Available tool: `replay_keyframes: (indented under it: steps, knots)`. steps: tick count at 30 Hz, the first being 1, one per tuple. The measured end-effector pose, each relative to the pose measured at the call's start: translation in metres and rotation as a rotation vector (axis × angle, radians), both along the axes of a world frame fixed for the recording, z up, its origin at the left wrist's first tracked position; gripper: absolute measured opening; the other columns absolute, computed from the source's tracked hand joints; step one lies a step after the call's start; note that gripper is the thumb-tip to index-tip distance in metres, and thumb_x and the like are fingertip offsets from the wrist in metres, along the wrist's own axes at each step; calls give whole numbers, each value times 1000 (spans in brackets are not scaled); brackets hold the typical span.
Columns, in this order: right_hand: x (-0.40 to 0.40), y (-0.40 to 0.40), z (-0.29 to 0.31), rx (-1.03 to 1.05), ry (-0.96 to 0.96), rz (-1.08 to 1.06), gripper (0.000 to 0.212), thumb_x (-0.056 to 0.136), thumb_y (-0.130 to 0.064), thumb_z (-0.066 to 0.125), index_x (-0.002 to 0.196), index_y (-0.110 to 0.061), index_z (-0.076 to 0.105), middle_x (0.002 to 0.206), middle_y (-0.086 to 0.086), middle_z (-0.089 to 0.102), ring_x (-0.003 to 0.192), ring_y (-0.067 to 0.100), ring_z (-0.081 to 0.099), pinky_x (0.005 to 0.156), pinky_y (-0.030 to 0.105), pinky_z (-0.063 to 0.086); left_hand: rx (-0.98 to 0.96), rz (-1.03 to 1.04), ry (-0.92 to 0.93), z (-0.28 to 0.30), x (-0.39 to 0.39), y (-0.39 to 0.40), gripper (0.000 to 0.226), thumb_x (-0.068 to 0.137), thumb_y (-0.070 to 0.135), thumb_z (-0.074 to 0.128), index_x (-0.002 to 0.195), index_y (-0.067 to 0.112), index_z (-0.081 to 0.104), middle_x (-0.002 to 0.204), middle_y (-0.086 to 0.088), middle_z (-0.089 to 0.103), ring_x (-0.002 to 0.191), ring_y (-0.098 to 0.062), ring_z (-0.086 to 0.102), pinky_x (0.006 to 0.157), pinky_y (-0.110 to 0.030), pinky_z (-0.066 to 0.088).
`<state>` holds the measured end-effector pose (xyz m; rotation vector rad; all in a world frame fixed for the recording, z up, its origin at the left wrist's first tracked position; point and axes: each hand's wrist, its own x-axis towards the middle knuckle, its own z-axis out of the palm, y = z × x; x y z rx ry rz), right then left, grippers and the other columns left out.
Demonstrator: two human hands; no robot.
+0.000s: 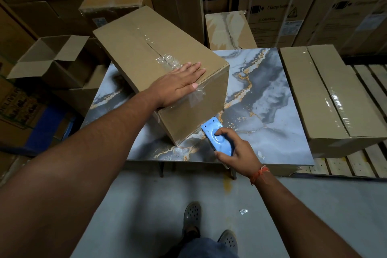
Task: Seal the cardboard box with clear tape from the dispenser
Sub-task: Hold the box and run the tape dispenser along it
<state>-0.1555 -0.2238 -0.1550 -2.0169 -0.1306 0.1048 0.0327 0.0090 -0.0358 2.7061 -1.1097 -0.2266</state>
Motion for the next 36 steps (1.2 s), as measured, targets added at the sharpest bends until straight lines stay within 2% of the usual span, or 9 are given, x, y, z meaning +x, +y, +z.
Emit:
replay_keyframes:
  steps: [3, 9, 12, 16, 19, 23, 28, 30, 36]
  knots:
    - [0, 5, -1, 3, 8, -5, 51, 78, -25, 76, 122, -36, 52, 120, -13, 62, 90, 23, 68, 69, 44, 57, 10, 1, -3, 0, 1, 0, 69, 100, 62, 18, 162, 34, 13, 172, 5, 6, 159, -18, 1, 127, -41, 7]
    - [10, 10, 8, -44, 34, -2, 49, 77, -30, 73, 120, -40, 50, 120, -7, 64, 90, 25, 67, 67, 45, 58, 64, 22, -23, -1, 2, -6, 91, 87, 79, 30, 163, 33, 10, 173, 3, 4, 159, -21, 2, 128, -49, 12]
    - [18, 13, 16, -41, 87, 1, 48, 79, -28, 73, 119, -41, 51, 122, -2, 63, 85, 24, 68, 59, 46, 60, 51, 43, -21, -2, 0, -7, 92, 86, 80, 29, 163, 33, 10, 173, 4, 4, 159, -21, 2, 128, -51, 12]
    - [33, 18, 33, -91, 135, 27, 41, 82, -26, 72, 114, -40, 50, 121, -1, 64, 85, 23, 68, 57, 35, 60, 40, 49, -25, -2, 0, -7, 88, 88, 77, 26, 163, 33, 11, 172, 5, 5, 159, -20, 3, 128, -50, 12]
    - [47, 22, 47, -113, 199, 33, 37, 82, -25, 72, 113, -34, 53, 121, -1, 66, 92, 23, 68, 69, 37, 62, 41, 50, -24, -3, 1, -7, 87, 88, 77, 26, 163, 34, 10, 172, 5, 4, 159, -20, 2, 128, -50, 12]
    - [59, 26, 60, -148, 262, 21, 35, 80, -26, 74, 110, -29, 57, 116, 2, 65, 90, 23, 67, 64, 31, 59, 41, 45, -26, -3, 1, -7, 90, 87, 78, 28, 163, 33, 10, 173, 4, 4, 159, -20, 2, 128, -50, 12]
    - [72, 32, 74, -173, 313, 17, 35, 74, -27, 75, 105, -23, 61, 114, 5, 70, 96, 25, 68, 86, 37, 60, 41, 43, -31, -3, 1, -7, 91, 86, 78, 28, 163, 33, 10, 172, 4, 4, 159, -21, 3, 128, -49, 11]
    - [78, 34, 79, -205, 327, 26, 36, 70, -31, 76, 102, -23, 62, 109, 5, 71, 95, 26, 69, 88, 41, 60, 49, 41, -27, -2, 1, -7, 92, 85, 79, 28, 163, 33, 10, 172, 4, 4, 159, -21, 3, 128, -49, 11]
    - [90, 41, 100, -269, 377, 37, 32, 77, -22, 76, 106, -14, 66, 108, 10, 72, 98, 28, 70, 91, 42, 59, 57, 45, -32, -3, 1, -7, 92, 85, 79, 29, 163, 33, 9, 172, 4, 4, 159, -21, 2, 128, -49, 11]
